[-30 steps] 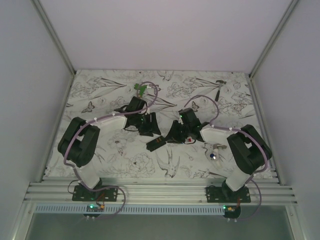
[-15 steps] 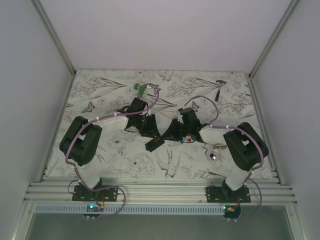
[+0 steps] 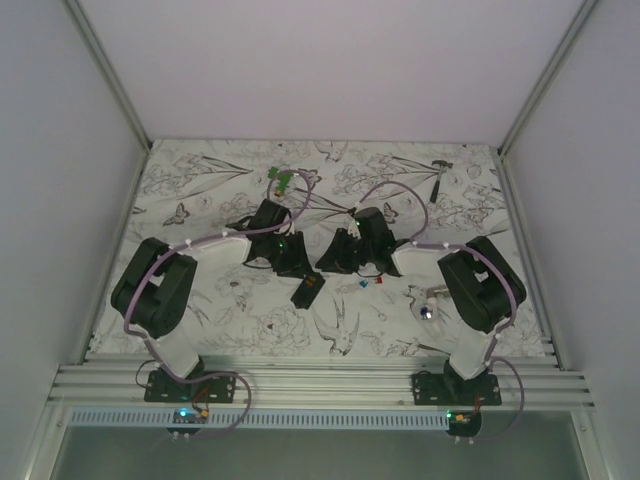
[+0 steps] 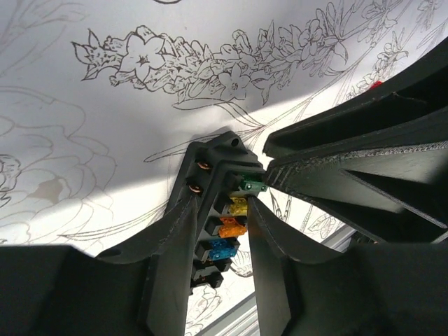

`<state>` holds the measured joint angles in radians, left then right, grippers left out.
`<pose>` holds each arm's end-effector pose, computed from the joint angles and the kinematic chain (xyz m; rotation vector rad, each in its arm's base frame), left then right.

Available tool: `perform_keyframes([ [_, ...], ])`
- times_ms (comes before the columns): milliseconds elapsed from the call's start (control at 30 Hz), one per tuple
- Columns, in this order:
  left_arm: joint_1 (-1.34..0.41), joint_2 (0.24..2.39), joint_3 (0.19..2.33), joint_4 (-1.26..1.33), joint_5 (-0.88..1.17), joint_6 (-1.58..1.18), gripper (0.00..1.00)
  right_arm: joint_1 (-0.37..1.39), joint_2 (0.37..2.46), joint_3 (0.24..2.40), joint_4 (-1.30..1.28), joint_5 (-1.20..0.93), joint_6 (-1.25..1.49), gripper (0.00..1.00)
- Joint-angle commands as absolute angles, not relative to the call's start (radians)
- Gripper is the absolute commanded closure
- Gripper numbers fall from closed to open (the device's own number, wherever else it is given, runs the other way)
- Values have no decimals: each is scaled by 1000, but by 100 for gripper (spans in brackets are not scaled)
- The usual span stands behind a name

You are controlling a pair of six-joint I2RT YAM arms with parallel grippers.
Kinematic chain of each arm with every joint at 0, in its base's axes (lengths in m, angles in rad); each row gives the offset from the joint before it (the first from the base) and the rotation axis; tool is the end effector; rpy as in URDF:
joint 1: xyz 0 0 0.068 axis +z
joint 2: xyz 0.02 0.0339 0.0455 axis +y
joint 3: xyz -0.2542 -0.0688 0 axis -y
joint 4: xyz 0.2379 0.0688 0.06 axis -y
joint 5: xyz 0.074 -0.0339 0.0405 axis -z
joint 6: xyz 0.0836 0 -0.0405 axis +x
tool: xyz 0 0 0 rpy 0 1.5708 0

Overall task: Snap on the fuse box
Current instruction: Install the fuse at the fuse box base.

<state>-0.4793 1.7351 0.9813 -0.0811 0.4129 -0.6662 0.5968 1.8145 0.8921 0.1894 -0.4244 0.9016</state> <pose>0.3192 -0.2037 0.1336 -0.0331 2.5717 -0.9868 0.2986 0.2445 0.1063 0.1454 2.5589 1.1761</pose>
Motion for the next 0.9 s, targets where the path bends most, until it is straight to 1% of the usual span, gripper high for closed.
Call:
perform_keyframes([
  [0, -472, 1678, 960, -110, 386, -676, 62, 592, 1736, 886, 148, -418, 854, 65],
  [100, -471, 1679, 968, -110, 387, -675, 61, 592, 1704, 853, 139, -415, 871, 64],
  [233, -472, 1697, 979, -108, 394, -676, 61, 592, 1709, 811, 193, -430, 915, 63],
  [567, -479, 1739, 997, -87, 412, -687, 62, 594, 1759, 789, 289, -460, 965, 66],
  [867, -481, 1751, 1002, -80, 411, -691, 64, 595, 1797, 794, 314, -467, 983, 68],
])
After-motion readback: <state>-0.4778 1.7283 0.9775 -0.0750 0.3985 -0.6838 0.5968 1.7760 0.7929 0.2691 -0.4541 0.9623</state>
